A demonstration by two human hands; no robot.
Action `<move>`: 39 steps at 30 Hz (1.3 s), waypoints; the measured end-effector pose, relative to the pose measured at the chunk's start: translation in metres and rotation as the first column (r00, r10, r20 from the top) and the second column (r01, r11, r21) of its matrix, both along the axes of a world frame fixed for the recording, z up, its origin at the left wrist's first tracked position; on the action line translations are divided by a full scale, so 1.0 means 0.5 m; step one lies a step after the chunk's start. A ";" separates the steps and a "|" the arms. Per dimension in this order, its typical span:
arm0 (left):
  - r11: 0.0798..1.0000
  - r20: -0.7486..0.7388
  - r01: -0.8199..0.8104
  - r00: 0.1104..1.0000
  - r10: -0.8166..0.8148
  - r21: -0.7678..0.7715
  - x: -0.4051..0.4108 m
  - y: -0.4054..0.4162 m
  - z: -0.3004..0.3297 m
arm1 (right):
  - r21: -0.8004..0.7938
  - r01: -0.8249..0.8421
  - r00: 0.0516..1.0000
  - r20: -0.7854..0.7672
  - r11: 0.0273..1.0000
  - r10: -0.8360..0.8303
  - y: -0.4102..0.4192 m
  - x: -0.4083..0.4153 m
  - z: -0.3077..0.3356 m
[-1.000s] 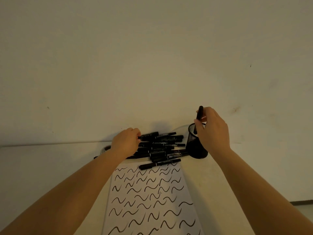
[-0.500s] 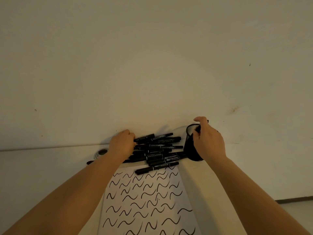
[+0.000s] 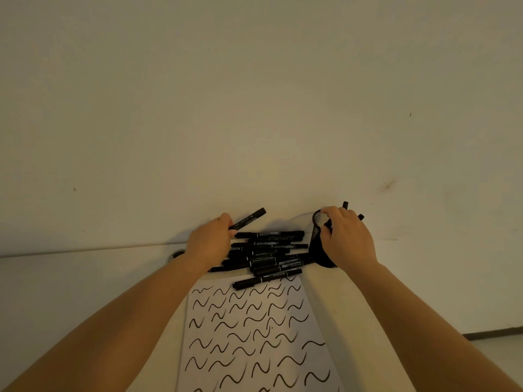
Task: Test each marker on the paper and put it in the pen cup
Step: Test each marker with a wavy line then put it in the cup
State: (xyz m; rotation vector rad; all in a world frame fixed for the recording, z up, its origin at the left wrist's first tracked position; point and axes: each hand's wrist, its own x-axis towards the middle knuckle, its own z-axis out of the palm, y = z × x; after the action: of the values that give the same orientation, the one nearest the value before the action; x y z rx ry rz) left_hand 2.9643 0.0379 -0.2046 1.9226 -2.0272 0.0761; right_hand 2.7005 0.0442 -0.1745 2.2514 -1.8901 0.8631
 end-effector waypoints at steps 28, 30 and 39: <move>0.887 0.026 0.383 0.920 -0.390 -0.258 -0.021 0.541 0.020 | 0.201 -0.618 0.089 0.978 0.760 -0.186 0.473 0.192 -0.052; 0.914 -0.040 0.364 0.926 -0.377 -0.176 -0.011 0.562 0.020 | 0.207 -0.656 0.149 0.978 0.725 -0.144 0.478 0.193 -0.047; 0.876 -0.500 0.464 0.794 -0.346 0.132 0.033 0.642 -0.001 | 0.075 -0.782 0.205 0.968 0.619 0.141 0.527 0.212 -0.069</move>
State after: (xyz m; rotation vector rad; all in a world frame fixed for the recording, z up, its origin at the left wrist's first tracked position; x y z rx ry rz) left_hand 2.9806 0.3589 -0.2052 1.3859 -2.1185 -0.7127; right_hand 2.8063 0.3078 -0.2089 3.3013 -1.7568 2.4355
